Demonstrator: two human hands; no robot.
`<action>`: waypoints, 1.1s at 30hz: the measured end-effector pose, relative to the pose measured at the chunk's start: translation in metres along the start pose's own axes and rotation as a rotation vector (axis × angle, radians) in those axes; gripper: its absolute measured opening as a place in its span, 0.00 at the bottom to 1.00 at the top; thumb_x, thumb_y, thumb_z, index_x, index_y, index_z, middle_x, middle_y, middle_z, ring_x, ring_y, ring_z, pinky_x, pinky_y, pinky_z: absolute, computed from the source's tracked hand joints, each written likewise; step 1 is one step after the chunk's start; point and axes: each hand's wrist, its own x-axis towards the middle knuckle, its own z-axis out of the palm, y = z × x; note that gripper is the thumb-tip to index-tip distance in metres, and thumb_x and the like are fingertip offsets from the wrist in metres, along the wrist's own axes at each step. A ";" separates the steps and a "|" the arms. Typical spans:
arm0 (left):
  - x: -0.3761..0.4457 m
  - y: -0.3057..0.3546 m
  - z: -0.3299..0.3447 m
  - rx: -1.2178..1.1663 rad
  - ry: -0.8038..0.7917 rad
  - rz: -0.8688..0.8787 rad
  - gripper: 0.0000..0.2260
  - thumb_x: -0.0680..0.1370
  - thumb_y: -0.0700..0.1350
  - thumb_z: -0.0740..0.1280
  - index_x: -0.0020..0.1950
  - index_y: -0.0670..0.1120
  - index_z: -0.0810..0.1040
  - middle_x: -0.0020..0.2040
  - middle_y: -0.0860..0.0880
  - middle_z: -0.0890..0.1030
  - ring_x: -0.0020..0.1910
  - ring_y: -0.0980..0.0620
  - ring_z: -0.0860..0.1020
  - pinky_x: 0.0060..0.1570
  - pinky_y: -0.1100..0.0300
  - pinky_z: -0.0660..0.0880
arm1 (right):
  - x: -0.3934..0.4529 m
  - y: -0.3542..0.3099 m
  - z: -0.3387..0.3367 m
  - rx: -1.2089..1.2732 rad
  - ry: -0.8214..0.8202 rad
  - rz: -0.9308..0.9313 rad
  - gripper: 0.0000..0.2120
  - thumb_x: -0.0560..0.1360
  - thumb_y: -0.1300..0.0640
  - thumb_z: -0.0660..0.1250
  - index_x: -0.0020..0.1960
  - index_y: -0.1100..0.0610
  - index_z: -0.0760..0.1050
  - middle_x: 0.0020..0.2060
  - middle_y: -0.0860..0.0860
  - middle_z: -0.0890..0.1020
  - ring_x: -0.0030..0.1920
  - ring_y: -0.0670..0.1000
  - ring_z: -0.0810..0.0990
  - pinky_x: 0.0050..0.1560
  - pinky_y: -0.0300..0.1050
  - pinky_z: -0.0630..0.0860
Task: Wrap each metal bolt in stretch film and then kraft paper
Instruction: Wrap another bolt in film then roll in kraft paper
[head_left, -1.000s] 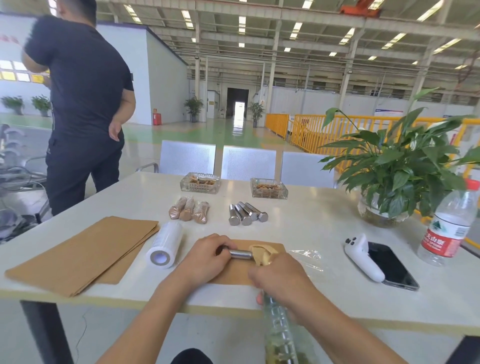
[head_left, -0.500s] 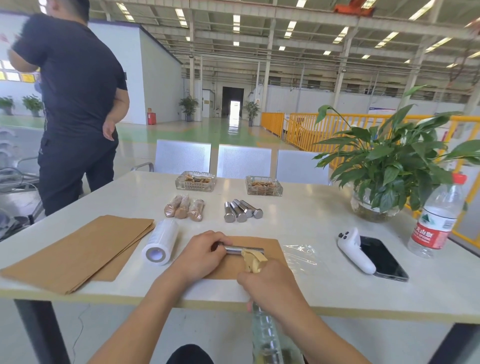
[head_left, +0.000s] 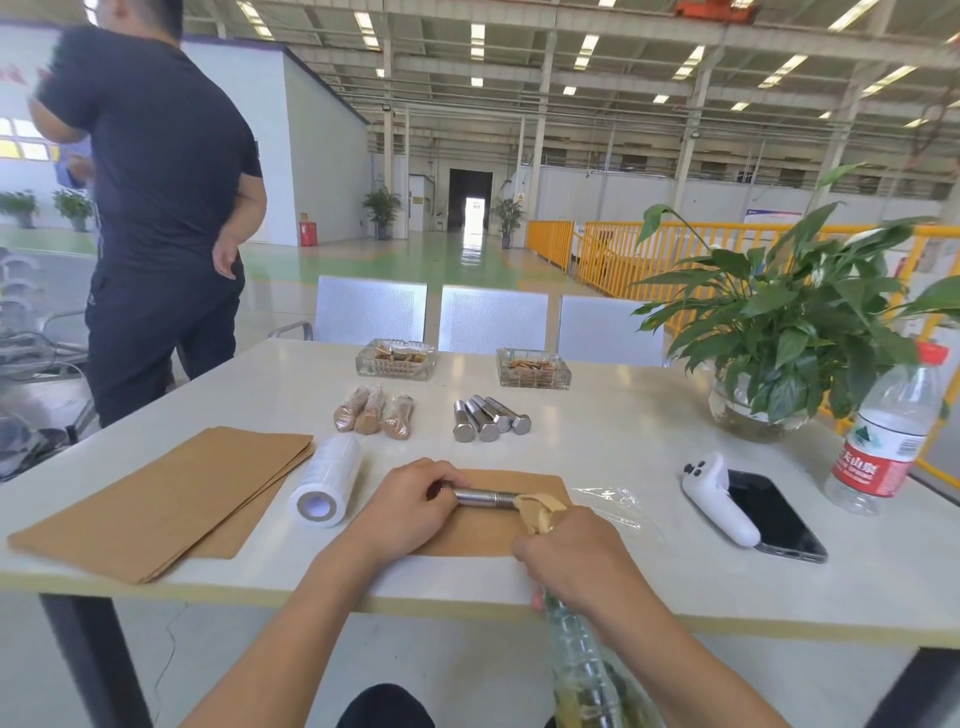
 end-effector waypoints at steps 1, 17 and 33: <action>0.000 0.000 0.000 -0.001 0.000 -0.002 0.12 0.80 0.41 0.65 0.53 0.56 0.83 0.49 0.55 0.81 0.47 0.64 0.75 0.47 0.75 0.65 | 0.001 0.000 -0.002 -0.008 0.015 0.003 0.10 0.68 0.51 0.65 0.46 0.55 0.75 0.24 0.49 0.83 0.36 0.52 0.86 0.38 0.43 0.79; -0.002 0.002 -0.001 -0.154 0.077 -0.095 0.16 0.80 0.33 0.59 0.52 0.48 0.84 0.52 0.50 0.83 0.54 0.54 0.78 0.51 0.72 0.68 | 0.000 -0.022 0.020 0.068 -0.116 -0.006 0.08 0.70 0.55 0.65 0.46 0.58 0.77 0.26 0.52 0.83 0.25 0.50 0.81 0.29 0.38 0.71; -0.002 -0.005 -0.003 -0.136 0.117 -0.123 0.12 0.79 0.39 0.64 0.46 0.55 0.82 0.49 0.54 0.84 0.47 0.58 0.78 0.45 0.71 0.70 | 0.013 -0.014 0.005 0.042 -0.086 0.070 0.09 0.69 0.56 0.66 0.44 0.60 0.79 0.29 0.53 0.84 0.24 0.47 0.82 0.23 0.33 0.67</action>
